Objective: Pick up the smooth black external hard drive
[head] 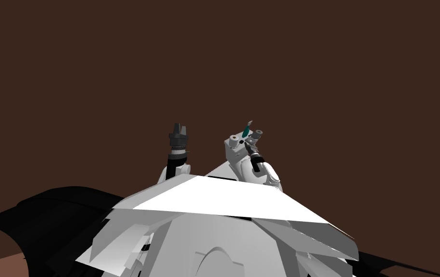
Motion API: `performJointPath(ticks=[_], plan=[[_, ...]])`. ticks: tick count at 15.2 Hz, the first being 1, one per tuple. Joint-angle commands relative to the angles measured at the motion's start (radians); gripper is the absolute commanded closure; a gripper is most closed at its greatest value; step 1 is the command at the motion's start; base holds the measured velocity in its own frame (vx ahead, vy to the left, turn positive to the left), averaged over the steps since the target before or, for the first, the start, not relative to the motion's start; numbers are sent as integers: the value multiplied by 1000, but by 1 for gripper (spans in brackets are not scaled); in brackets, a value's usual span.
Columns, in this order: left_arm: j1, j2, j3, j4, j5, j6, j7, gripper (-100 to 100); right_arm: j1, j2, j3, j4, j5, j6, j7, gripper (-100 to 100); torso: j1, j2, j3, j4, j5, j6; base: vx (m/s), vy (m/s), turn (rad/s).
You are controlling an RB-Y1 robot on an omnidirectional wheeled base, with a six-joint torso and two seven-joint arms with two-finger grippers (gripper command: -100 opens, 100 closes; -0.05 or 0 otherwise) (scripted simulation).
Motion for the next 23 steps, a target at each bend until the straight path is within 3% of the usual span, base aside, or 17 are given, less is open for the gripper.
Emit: performJointPath(ticks=[1, 5, 11, 15, 23], plan=[[0, 0, 0, 0, 0, 0, 0, 0, -14, 5, 5, 20, 35, 25, 3, -100, 0, 0, 0, 0, 0, 0, 28, 19, 6], [0, 0, 0, 0, 0, 0, 0, 0, -62, 40, 18, 94, 130, 92, 13, -100, 0, 0, 0, 0, 0, 0, 29, 19, 7], [0, 0, 0, 0, 0, 0, 0, 0, -100, 88, 28, 158, 232, 151, 22, -100, 0, 0, 0, 0, 0, 0, 33, 12, 6], [0, 0, 0, 0, 0, 0, 0, 0, -134, 173, 35, 224, 322, 210, 32, -100, -1, 0, 0, 0, 0, 0, 34, 0, -3], [0, 0, 0, 0, 0, 0, 0, 0, -144, 282, 33, 267, 370, 246, 37, -100, -1, 0, -1, -1, -1, -2, 20, -24, -12]])
